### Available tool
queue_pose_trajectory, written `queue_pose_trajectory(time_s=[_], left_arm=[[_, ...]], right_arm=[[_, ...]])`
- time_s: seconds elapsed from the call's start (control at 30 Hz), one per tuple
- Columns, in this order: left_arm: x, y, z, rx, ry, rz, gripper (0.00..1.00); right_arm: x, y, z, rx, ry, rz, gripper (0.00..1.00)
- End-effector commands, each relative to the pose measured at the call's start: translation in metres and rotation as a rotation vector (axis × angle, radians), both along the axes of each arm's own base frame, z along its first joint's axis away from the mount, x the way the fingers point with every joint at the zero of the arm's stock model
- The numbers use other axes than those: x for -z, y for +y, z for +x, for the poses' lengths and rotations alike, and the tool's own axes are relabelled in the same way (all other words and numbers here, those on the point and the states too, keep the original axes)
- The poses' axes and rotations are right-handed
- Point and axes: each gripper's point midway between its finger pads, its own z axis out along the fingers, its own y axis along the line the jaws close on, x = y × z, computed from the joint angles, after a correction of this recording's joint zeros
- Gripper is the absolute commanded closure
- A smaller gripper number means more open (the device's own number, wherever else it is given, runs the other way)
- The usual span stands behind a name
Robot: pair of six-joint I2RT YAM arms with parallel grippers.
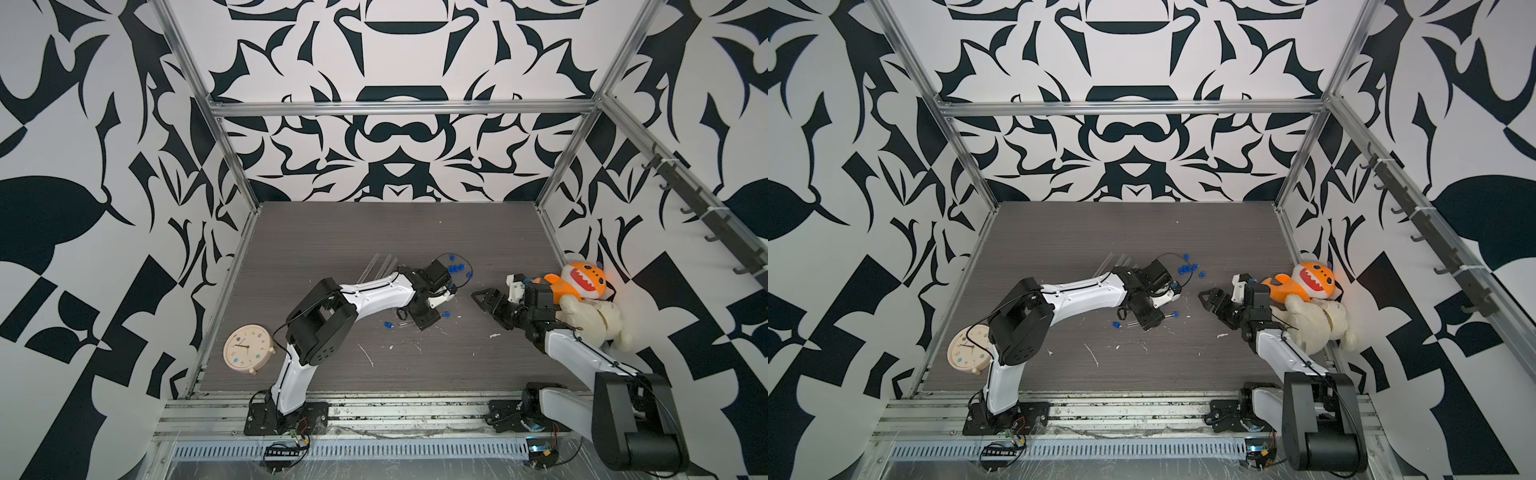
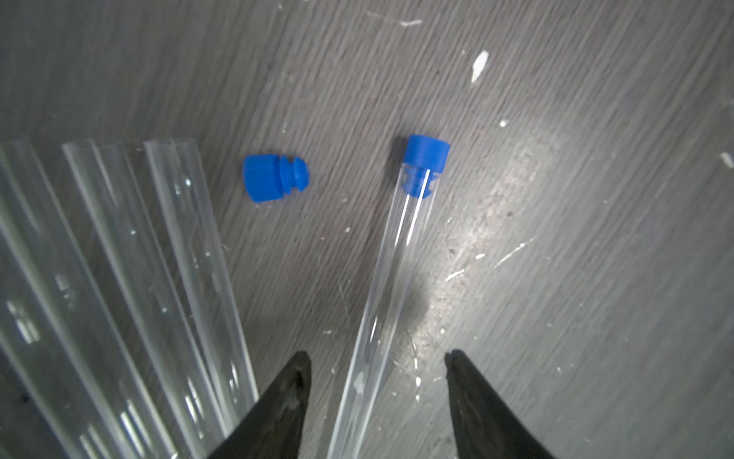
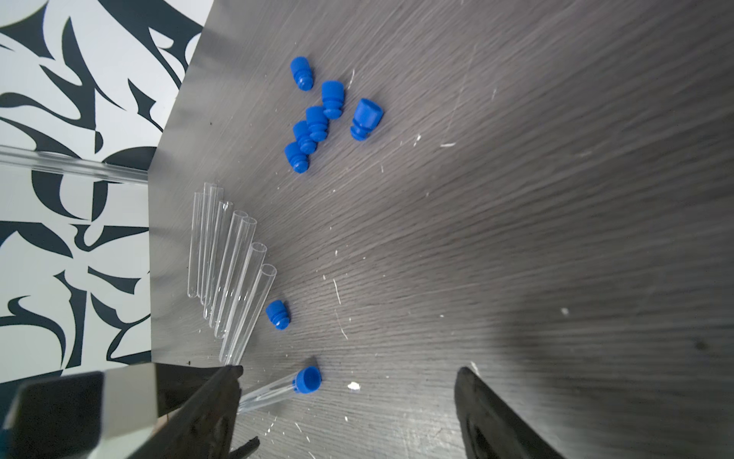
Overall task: Remove stoppers from test tubes
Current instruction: Pick up the test tube at the center of the board.
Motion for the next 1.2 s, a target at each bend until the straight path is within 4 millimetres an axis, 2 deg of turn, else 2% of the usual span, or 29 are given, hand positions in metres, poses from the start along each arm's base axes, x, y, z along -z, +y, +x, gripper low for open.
queue_pose_trajectory(time_s=[0.0, 0.2, 0.27, 0.6, 0.97, 1.17], left_arm=[[0.011, -0.002, -0.002, 0.008, 0.015, 0.015, 0.43], [0.019, -0.003, -0.006, 0.022, 0.016, 0.036, 0.54], [0.021, -0.003, -0.008, 0.026, 0.023, 0.043, 0.61], [0.027, -0.005, -0.016, 0.043, 0.034, 0.063, 0.75], [0.025, -0.007, -0.014, 0.057, 0.031, 0.068, 0.9], [0.007, -0.015, -0.011, 0.049, 0.023, 0.007, 0.95]], right_arm=[[-0.003, -0.006, 0.006, 0.018, -0.031, -0.009, 0.16], [0.0, -0.015, 0.004, 0.047, -0.025, -0.002, 0.16], [0.0, -0.018, 0.003, 0.054, -0.023, 0.006, 0.16], [-0.001, -0.026, 0.004, 0.068, -0.018, 0.026, 0.16], [0.0, -0.03, 0.004, 0.074, -0.017, 0.038, 0.16], [0.0, -0.029, 0.003, 0.053, -0.022, 0.026, 0.16]])
